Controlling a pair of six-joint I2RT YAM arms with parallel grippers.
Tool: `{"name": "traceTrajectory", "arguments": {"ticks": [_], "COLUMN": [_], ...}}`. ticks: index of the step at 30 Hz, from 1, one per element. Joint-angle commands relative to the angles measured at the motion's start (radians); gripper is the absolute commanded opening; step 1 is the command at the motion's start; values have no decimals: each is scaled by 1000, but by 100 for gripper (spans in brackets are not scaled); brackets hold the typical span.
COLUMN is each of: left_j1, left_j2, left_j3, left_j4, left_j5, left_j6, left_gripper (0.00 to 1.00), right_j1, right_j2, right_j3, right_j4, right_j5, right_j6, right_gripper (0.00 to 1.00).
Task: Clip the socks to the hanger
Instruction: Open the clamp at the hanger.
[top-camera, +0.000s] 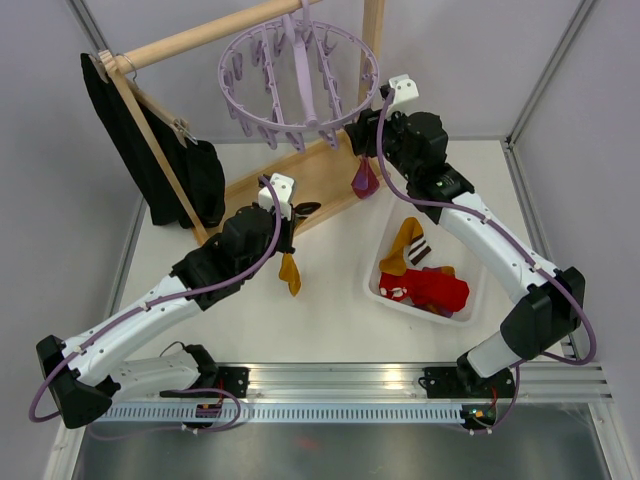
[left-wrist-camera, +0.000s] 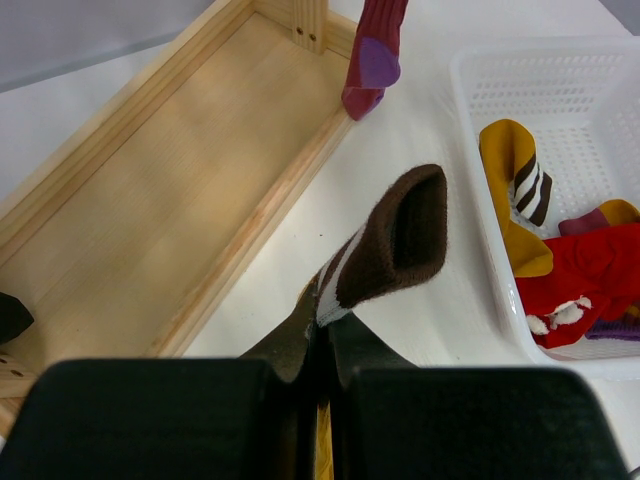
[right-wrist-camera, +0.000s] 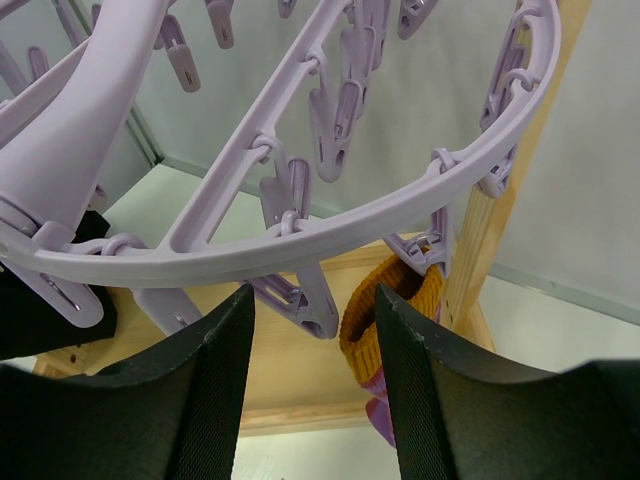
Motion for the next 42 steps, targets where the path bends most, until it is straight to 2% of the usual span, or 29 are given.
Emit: {"name": "traceTrajectory", "arguments": {"ticks": [1,6,20,42], "left_j1": [6,6,6,6], "left_j2": [-23,-23,-18,-3], "left_j3": [6,6,10,13], "left_j4": [26,26,26,29], "left_j5": [19,21,25,28], "left_j6": [-16,-16,-18,-15], "left_gripper": [2,2,2,2], "right_j1": [1,1,1,75], "right_j2": [-33,-48,-41,13], "right_j3": [23,3,-8,11], "right_j4": [15,28,32,60], "right_j5": [-40,-54,-65,96], "right_j6": [10,8,13,-56], "right_gripper": [58,61,62,61]}}
